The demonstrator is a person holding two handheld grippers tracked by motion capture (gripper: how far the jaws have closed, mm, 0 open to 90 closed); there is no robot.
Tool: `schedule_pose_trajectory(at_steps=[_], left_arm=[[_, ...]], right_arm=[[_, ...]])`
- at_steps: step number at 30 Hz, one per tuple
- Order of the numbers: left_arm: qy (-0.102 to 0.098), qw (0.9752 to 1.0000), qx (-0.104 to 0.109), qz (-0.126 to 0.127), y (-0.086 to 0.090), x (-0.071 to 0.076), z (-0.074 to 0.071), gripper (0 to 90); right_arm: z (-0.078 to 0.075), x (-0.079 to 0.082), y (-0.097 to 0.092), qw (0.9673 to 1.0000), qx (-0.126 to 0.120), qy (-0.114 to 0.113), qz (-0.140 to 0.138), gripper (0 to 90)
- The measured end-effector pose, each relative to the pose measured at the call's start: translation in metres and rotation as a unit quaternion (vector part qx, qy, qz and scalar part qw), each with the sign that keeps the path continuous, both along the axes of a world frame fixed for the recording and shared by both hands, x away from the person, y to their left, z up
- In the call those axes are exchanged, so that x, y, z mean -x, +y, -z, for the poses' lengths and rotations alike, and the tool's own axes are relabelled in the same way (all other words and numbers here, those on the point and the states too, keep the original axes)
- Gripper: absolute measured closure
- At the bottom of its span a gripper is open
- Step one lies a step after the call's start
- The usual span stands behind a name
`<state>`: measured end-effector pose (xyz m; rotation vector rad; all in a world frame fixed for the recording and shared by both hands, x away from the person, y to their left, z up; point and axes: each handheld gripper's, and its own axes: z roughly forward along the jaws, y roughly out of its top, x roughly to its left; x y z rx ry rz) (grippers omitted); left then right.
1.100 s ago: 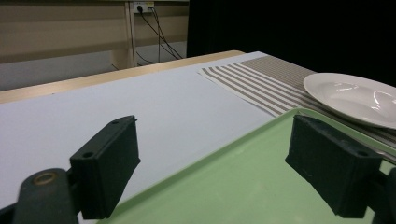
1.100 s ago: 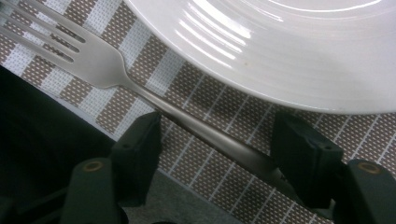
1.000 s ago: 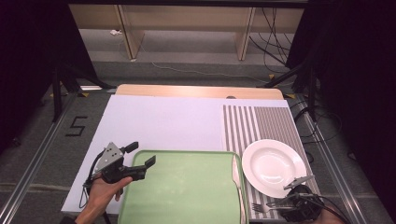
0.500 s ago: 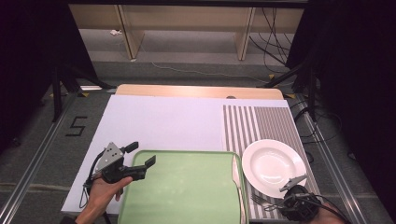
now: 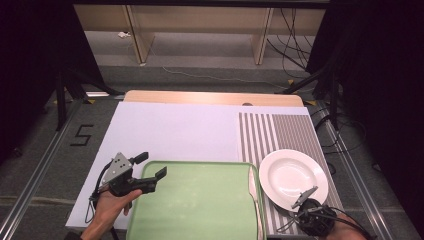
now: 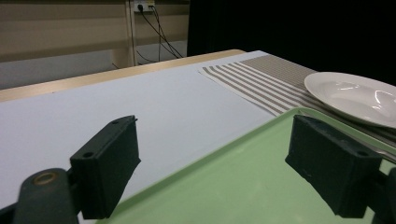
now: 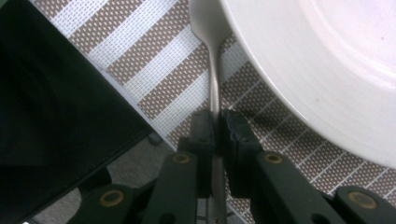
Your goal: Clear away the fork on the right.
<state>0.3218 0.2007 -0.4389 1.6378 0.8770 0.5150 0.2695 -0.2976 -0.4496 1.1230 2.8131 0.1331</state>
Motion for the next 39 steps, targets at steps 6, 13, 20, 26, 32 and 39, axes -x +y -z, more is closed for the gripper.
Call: schedule_pose_trajectory(at_steps=[6,13,20,26,32,39], left_arm=[[0.000,1.0000,-0.001,-0.002,0.000,0.000,0.000,16.1],[0.000,1.0000,0.000,-0.004,0.001,0.000,-0.001,16.0],[0.001,1.0000,0.000,-0.004,0.001,0.000,0.000,16.1],[-0.002,1.0000,0.000,-0.003,0.000,0.000,0.000,16.0],[-0.002,1.0000,0.000,-0.004,0.001,0.000,-0.001,16.0],[-0.005,1.0000,0.003,-0.006,0.002,0.000,-0.001,15.8]], right_arm=[[-0.001,0.003,0.002,0.9999,0.005,-0.008,-0.009,84.7],[-0.003,0.005,0.010,0.9994,-0.005,-0.008,-0.034,84.8],[-0.007,0.007,0.021,0.9985,-0.016,-0.011,-0.051,84.9],[-0.019,0.003,0.034,0.9954,-0.072,-0.026,-0.058,84.9],[-0.029,-0.010,0.053,0.9923,-0.100,-0.039,-0.061,84.9],[-0.044,-0.021,0.080,0.9826,-0.170,-0.045,-0.059,84.9]])
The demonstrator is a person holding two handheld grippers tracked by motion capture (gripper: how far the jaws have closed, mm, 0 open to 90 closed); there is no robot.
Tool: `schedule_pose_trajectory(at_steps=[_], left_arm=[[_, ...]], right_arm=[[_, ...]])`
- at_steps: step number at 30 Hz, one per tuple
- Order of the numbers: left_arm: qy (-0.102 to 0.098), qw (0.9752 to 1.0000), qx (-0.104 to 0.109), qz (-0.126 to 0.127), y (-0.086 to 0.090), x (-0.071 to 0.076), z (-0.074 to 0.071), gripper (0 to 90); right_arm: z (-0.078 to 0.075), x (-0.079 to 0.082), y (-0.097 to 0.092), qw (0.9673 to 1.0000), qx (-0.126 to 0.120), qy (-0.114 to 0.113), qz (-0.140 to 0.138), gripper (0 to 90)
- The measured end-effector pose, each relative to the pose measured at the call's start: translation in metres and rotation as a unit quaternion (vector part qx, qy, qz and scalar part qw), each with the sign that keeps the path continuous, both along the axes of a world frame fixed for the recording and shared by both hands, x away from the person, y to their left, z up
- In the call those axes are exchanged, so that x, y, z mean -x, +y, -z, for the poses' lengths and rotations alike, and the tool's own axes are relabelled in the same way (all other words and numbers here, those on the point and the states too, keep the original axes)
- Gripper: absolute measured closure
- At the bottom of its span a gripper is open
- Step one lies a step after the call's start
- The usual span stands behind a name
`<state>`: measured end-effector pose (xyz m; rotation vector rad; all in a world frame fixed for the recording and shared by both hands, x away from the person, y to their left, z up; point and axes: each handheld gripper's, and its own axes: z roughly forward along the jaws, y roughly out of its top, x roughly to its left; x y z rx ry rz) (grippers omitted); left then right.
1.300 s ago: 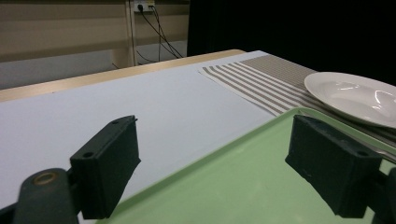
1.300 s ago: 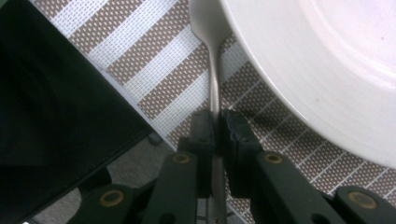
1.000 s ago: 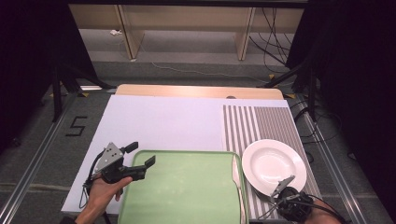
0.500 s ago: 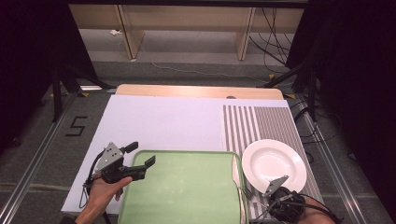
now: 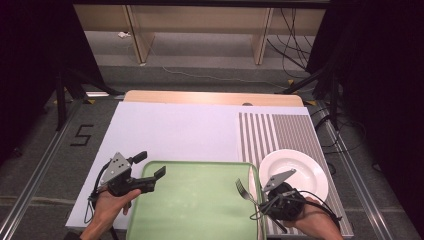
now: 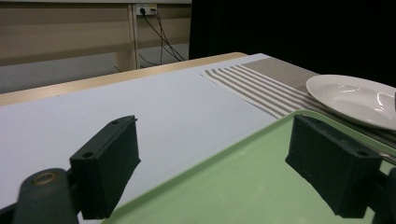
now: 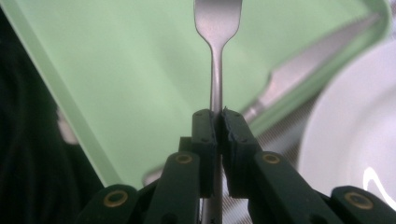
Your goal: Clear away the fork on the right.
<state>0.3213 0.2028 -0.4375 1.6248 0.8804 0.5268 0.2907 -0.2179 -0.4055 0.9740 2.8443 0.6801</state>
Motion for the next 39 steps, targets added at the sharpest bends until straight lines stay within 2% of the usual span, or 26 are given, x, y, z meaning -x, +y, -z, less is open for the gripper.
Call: schedule_pose_trajectory(at_steps=[6,14,21,23,28,32,39], left_arm=[[-0.002,1.0000,0.001,0.000,0.000,0.000,0.000,15.8],[-0.003,1.0000,0.002,-0.002,-0.001,0.000,0.000,15.7],[-0.003,1.0000,0.002,-0.003,0.000,0.000,-0.001,15.7],[-0.002,1.0000,0.004,-0.004,0.000,0.000,0.000,15.7],[-0.003,1.0000,0.006,-0.001,0.000,-0.001,0.001,15.7],[0.000,1.0000,0.005,-0.006,0.000,-0.001,0.000,15.7],[-0.002,1.0000,0.007,-0.006,0.001,-0.001,0.000,15.7]], right_arm=[[-0.005,-0.006,0.022,0.9993,-0.033,0.009,-0.013,84.9],[0.000,-0.010,0.045,0.9984,-0.046,0.021,-0.024,84.9],[0.009,-0.014,0.058,0.9984,-0.038,0.035,-0.023,84.9],[0.011,-0.015,0.060,0.9985,-0.035,0.039,-0.014,84.9],[0.016,-0.017,0.062,0.9983,-0.034,0.047,-0.003,84.8],[0.022,-0.018,0.064,0.9980,-0.029,0.056,-0.007,84.8],[0.029,-0.021,0.062,0.9974,-0.020,0.070,0.002,84.8]])
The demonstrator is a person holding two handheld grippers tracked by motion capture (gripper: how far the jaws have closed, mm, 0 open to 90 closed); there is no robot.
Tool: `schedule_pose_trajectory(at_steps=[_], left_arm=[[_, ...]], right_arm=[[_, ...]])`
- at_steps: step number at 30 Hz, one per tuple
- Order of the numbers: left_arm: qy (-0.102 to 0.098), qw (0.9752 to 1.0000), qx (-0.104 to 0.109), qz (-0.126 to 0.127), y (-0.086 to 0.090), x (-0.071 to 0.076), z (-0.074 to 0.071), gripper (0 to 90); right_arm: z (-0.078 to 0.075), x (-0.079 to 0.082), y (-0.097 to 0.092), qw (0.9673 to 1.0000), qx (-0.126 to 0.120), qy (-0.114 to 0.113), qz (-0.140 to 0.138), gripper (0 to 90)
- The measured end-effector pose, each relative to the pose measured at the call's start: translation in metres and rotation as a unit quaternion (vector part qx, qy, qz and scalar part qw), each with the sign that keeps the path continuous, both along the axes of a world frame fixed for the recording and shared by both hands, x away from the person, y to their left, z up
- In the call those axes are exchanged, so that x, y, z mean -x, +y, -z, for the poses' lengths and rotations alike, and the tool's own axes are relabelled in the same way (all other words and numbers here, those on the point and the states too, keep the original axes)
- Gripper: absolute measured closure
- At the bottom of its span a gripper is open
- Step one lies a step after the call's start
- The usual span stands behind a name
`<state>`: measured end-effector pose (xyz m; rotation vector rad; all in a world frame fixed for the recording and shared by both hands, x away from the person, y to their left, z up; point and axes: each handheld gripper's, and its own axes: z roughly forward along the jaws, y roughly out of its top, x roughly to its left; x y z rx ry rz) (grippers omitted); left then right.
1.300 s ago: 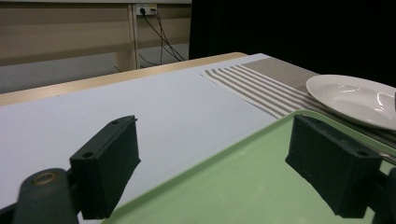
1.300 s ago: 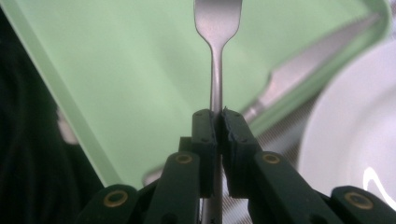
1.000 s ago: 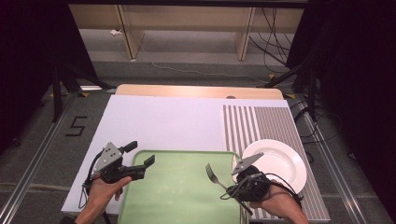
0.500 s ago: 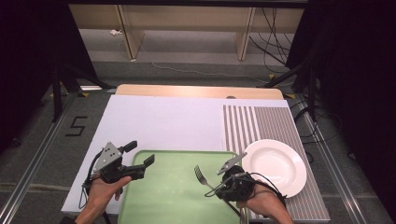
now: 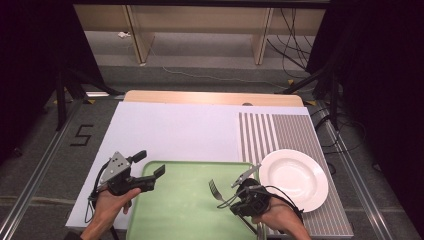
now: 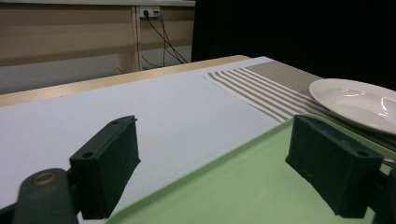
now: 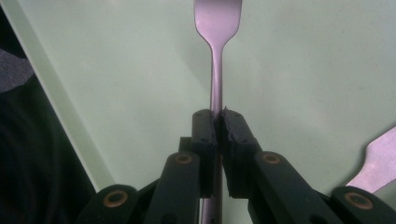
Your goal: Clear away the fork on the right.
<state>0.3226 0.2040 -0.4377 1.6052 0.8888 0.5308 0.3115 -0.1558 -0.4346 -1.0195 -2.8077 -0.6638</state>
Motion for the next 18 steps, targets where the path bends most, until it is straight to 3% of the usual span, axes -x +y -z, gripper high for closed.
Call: schedule_pose_trajectory(at_steps=[7,18], left_arm=[[0.000,1.0000,0.006,-0.005,0.001,0.000,0.001,15.7],[-0.005,0.9999,0.010,0.002,0.000,0.000,0.000,15.7]], right_arm=[[0.005,-0.003,-0.001,0.9999,0.007,0.010,0.011,84.7],[0.016,-0.004,0.008,0.9996,0.021,0.020,0.003,84.5]])
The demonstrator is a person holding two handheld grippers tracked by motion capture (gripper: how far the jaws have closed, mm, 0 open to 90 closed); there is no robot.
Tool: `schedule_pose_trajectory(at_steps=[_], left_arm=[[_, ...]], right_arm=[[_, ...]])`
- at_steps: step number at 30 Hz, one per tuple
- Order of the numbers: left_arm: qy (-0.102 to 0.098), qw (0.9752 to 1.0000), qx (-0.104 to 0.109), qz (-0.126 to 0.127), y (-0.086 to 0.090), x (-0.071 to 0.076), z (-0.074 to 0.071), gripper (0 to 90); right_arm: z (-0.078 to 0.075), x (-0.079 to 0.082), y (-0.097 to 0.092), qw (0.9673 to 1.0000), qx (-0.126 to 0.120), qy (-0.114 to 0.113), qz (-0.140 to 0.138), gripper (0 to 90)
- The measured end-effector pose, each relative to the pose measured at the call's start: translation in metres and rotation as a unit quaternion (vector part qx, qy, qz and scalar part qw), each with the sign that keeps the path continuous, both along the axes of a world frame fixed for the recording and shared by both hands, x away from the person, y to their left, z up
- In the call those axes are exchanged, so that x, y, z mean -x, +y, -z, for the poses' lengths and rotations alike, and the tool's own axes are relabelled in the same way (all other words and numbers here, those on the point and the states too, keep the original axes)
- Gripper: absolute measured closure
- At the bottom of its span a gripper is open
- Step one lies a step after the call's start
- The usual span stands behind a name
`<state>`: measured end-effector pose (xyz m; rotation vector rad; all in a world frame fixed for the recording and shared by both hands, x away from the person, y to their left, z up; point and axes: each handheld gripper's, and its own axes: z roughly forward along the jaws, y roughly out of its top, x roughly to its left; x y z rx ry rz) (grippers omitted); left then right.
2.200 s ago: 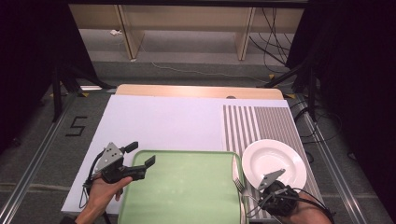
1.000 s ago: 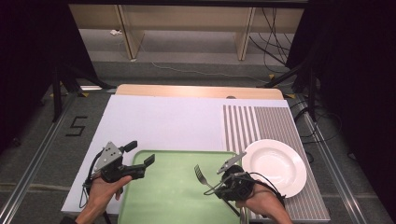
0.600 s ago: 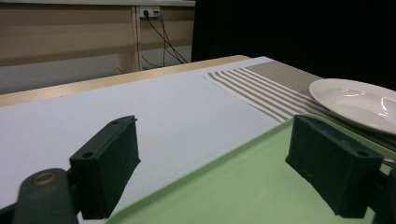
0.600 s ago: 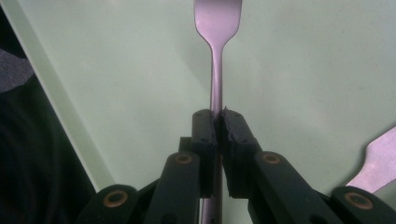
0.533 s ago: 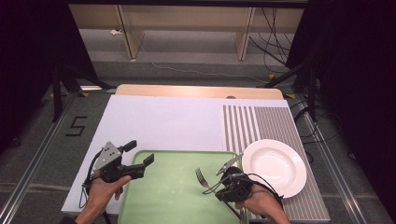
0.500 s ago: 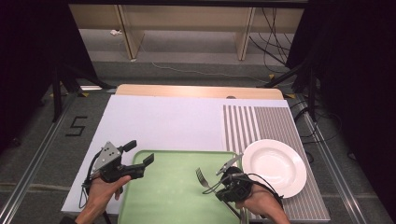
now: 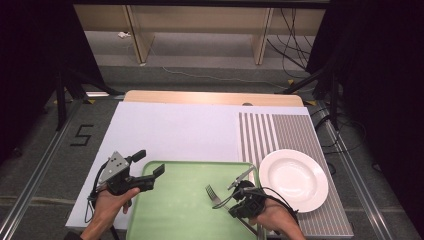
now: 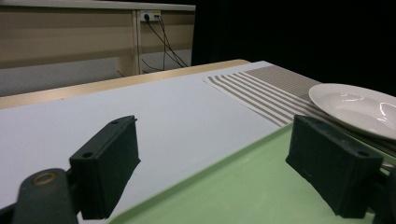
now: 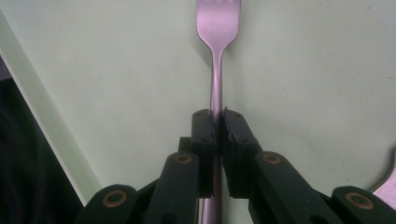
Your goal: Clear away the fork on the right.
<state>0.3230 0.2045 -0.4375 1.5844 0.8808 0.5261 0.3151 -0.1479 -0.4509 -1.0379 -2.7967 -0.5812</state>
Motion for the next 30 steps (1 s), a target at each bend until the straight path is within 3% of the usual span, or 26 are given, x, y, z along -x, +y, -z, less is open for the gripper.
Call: schedule_pose_trajectory(at_steps=[7,9,11,15,16,21,30], left_arm=[[0.000,1.0000,-0.005,-0.002,0.000,0.001,-0.001,15.7],[-0.001,1.0000,-0.006,0.000,0.000,0.001,-0.001,15.7],[0.000,1.0000,-0.004,0.001,-0.001,0.001,-0.001,15.7],[-0.001,1.0000,-0.002,0.003,-0.001,0.001,0.000,15.7],[0.000,1.0000,-0.005,0.002,-0.001,0.001,-0.001,15.7],[0.001,1.0000,-0.006,0.002,-0.001,0.001,0.000,15.7],[0.000,1.0000,-0.006,0.001,-0.001,0.001,0.000,15.7]], right_arm=[[0.005,0.000,0.003,1.0000,0.006,0.004,0.002,82.4],[0.004,0.000,0.002,0.9999,0.005,0.011,-0.002,75.1],[0.000,0.000,0.000,1.0000,0.007,0.003,-0.005,70.6],[-0.012,0.004,0.001,0.9996,-0.020,-0.015,-0.013,61.9],[-0.014,0.007,0.005,0.9992,-0.021,-0.027,-0.021,62.2],[-0.010,0.018,0.026,0.9969,-0.022,-0.044,-0.061,65.2],[0.002,0.014,0.036,0.9964,-0.009,-0.048,-0.069,84.5]])
